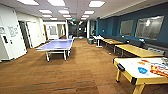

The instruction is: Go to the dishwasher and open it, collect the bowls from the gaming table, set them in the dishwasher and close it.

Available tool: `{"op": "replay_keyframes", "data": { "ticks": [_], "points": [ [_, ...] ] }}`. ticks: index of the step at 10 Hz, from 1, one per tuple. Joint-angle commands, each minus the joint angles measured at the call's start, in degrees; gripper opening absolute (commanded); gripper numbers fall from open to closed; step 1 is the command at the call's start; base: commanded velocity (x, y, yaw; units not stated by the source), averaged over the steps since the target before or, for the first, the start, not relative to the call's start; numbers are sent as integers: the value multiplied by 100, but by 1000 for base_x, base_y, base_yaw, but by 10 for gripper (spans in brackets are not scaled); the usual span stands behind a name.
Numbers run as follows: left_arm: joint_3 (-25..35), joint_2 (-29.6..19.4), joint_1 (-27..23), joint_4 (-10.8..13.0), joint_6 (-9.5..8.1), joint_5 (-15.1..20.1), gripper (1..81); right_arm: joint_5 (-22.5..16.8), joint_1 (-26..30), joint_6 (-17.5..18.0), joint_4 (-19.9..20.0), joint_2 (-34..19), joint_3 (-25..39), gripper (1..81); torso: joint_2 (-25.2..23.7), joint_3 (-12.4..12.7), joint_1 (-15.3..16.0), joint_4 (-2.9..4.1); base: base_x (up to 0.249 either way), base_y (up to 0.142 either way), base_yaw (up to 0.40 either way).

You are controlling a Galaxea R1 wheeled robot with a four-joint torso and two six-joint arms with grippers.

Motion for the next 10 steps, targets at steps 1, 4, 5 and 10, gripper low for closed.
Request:
{"op": "replay_keyframes", "data": {
  "ticks": [1,4,5,10],
  "points": [
    [4,36,-362,15,11,269,811,-267,340,-9,-16,24,13,811,-2,0,0,0,0,0,0],
    [4,36,-363,49,20,269,811,-267,340,0,-7,24,13,811,0,0,0,0,0,0,0],
    [4,36,-355,67,20,269,811,-267,340,0,-16,24,13,811,0,0,0,0,0,0,0],
    [13,10,-362,76,38,269,811,-267,322,0,-16,24,13,811,-2,0,-2,0,0,0,-290]
  ]
}}
